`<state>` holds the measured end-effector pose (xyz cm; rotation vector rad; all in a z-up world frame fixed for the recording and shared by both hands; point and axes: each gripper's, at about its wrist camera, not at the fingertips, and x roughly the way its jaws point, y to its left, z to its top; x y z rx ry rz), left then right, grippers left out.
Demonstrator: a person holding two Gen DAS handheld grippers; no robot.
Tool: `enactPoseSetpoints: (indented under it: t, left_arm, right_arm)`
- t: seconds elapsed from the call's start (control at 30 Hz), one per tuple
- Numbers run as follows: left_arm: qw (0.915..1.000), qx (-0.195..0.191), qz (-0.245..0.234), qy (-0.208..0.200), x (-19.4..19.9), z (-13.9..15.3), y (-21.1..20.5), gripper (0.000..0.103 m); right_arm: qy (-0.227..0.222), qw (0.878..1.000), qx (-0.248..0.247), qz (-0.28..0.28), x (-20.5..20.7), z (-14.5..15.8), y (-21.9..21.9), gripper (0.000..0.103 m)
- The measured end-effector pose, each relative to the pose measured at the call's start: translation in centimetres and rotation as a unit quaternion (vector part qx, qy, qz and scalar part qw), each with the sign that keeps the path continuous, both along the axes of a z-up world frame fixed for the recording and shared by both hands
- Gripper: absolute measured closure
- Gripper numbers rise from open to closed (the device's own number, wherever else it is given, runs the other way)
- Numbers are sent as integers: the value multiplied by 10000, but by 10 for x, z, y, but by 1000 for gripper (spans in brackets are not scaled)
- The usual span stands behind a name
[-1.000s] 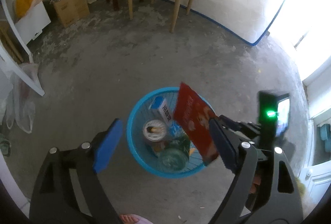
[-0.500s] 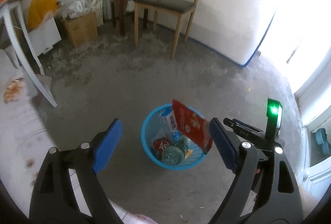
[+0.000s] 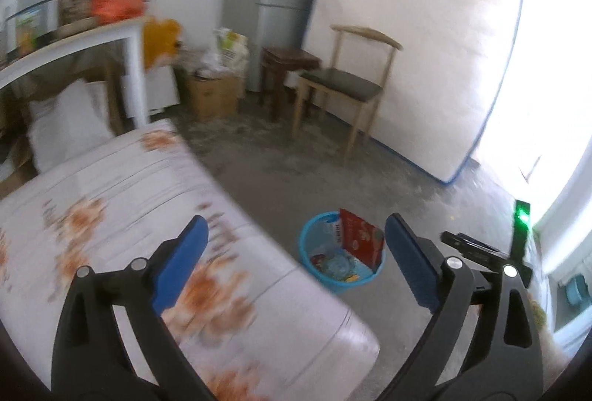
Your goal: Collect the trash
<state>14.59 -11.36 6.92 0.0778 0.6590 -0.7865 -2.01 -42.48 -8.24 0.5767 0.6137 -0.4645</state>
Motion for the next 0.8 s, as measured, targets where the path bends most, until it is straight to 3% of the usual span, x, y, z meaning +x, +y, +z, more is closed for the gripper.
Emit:
enactPoseSetpoints:
  t: [0.23, 0.43, 0.67, 0.8]
  left_arm:
    - [9936, -159, 1109, -173, -56, 4, 81, 8]
    - [9828, -378, 1795, -194, -93, -1, 104, 8]
    - [9760, -293, 2152, -137, -112, -11, 104, 8]
    - [9727, -189, 2311, -115, -118, -18, 101, 8]
  right_arm:
    - [127, 9893, -1202, 815, 1, 59, 93, 12]
    - [-8, 9684, -2065, 1395, 1, 94, 172, 7]
    - [190, 9517, -2171, 2162, 3, 99, 228, 6]
    - [175, 9520, -2049, 2268, 1, 101, 241, 6]
